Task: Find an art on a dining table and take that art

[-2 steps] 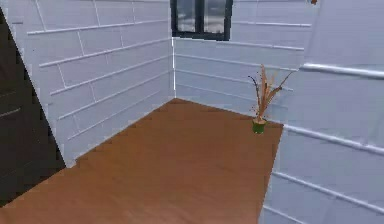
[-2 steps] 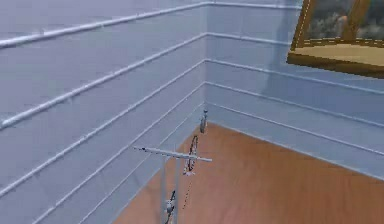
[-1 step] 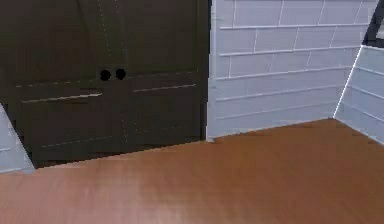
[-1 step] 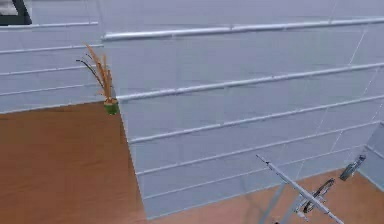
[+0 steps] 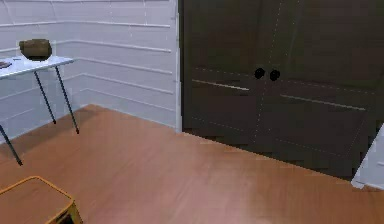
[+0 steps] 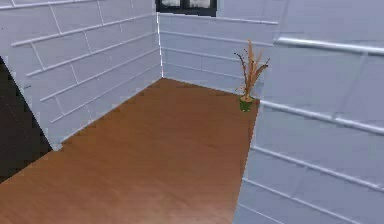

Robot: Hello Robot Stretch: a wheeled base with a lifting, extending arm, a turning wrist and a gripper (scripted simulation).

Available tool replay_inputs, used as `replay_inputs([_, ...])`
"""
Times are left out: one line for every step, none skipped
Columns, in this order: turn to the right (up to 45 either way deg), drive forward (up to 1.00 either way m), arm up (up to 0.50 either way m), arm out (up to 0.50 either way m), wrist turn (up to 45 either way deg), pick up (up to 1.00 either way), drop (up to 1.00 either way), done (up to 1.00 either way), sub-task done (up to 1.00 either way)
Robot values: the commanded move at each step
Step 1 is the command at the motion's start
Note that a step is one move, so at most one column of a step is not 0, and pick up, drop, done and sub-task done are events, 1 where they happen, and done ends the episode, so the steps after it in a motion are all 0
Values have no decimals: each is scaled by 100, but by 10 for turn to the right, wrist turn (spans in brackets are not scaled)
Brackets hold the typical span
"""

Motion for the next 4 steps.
replay_inputs([0, 100, 0, 0, 0, 0, 0, 0, 0])
replay_inputs([0, 30, 0, 0, 0, 0, 0, 0, 0])
replay_inputs([-450, 0, 0, 0, 0, 0, 0, 0, 0])
replay_inputs([-240, 0, 0, 0, 0, 0, 0, 0, 0])
